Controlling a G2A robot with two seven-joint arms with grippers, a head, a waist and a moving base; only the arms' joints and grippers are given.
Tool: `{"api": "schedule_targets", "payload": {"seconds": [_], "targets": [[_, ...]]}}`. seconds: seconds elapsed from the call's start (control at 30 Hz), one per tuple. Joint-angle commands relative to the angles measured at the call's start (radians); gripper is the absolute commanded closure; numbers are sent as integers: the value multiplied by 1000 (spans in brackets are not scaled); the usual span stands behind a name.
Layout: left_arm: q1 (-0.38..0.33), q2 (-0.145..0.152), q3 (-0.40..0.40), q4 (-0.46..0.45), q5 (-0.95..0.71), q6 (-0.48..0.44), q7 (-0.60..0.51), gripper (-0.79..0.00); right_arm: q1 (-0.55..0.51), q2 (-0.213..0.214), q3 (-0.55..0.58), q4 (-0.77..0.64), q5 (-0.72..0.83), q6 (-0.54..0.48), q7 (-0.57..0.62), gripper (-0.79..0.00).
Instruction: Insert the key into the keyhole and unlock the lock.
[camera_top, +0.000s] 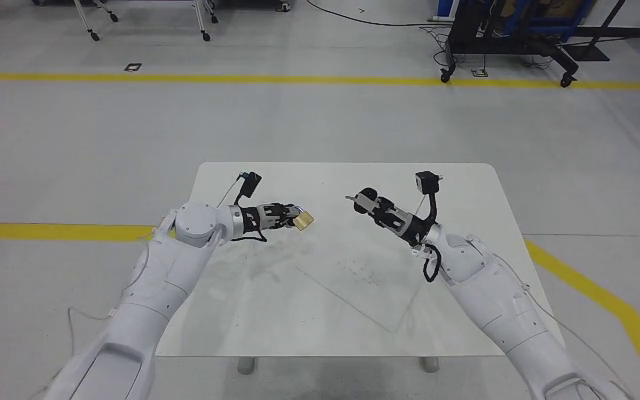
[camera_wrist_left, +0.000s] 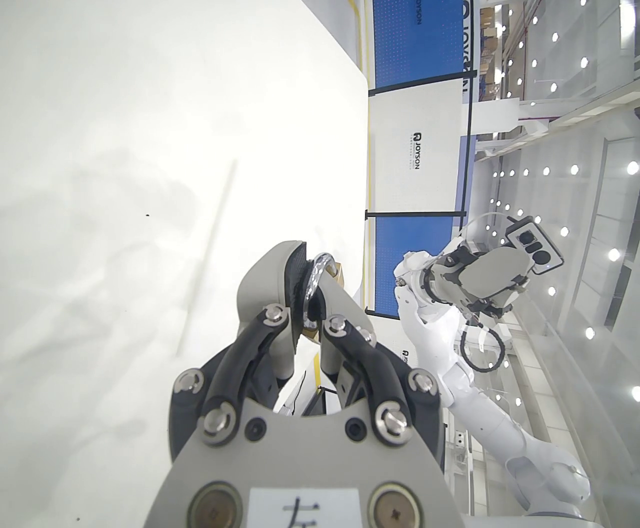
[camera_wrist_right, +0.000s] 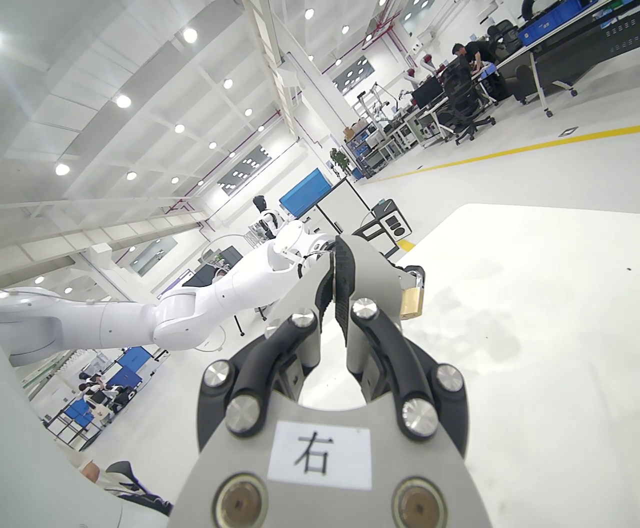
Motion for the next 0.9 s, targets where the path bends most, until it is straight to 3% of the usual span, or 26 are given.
{"api": "schedule_targets", "payload": {"seconds": [0.0,0.3,0.37,0.47,0.53,0.73,0.87], "targets": [[0,0,0,0,0,0,0,0,0,0,0,0,0,0,0,0],[0,0,0,0,0,0,0,0,-4,0,-2,-1,-5,14,2,0],[16,-3,-17,14,-96,45,-44,0,-17,-6,-14,-8,35,43,-5,0],[-6,-10,-44,83,-275,155,-201,0,-22,-14,-31,-7,51,77,-6,0],[-39,-24,-58,165,-439,287,-319,0,-26,-20,-40,-5,76,100,-10,0],[-138,-73,-2,346,-515,355,-335,0,-33,-23,-26,-8,117,134,5,0],[-158,-86,12,379,-525,368,-336,0,-32,-22,-18,-7,108,142,6,0]]}}
